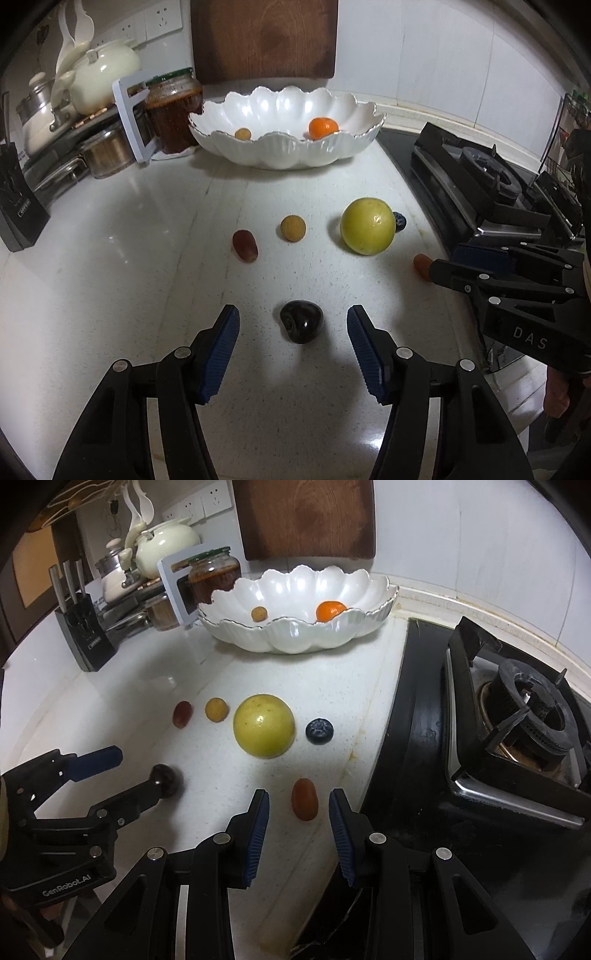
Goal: Organize fruits
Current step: 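Close the left tool on the dark plum while the right tool grasps the brown oval fruit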
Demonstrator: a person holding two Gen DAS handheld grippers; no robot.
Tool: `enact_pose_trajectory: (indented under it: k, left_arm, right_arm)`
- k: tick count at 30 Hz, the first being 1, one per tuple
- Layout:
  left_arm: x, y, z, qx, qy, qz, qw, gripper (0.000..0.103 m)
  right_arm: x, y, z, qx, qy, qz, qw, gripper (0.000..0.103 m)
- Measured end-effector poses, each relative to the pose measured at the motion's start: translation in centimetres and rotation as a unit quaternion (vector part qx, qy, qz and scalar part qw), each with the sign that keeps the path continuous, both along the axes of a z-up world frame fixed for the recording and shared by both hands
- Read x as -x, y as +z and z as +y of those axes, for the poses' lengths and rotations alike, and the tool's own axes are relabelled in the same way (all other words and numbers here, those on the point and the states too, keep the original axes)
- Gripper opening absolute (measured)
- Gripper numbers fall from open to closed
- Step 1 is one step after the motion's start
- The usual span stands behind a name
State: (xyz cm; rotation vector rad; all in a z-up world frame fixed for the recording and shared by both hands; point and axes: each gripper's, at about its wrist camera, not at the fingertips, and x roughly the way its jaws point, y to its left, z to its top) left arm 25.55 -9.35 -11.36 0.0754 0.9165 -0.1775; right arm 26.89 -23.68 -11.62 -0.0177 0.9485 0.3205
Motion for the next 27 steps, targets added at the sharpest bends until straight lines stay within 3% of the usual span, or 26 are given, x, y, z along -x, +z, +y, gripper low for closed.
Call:
enact_pose_trajectory:
  k: [8,15,22,27]
  left_arm:
    - [-0.8,-1.2,-0.4,0.001,-0.007,0.016,0.9998,0.056]
    - [-1.4,-1.7,-0.5,0.009,-0.010,0.028,0.9995,0.043]
    - [-1.5,-1.8,-0.4,0.012,-0.009,0.033,0.9993,0.029]
    - [-1.6,-1.8,-0.2,0.023,-0.003,0.037,0.9990,0.028]
  right_arm:
    - [-0.7,-1.1,-0.2,-0.001,-0.004,0.014,1.000,0.035]
    - [-1.2,-1.7,0.1,-0.002,0.000,0.023,1.000,0.034]
    - [-1.4,-2.0,0.3,0.004,0.007,0.026,1.000,0.023]
    - [-1.4,-2.0,0.3,0.005,0.005,0.023,1.000,0.018]
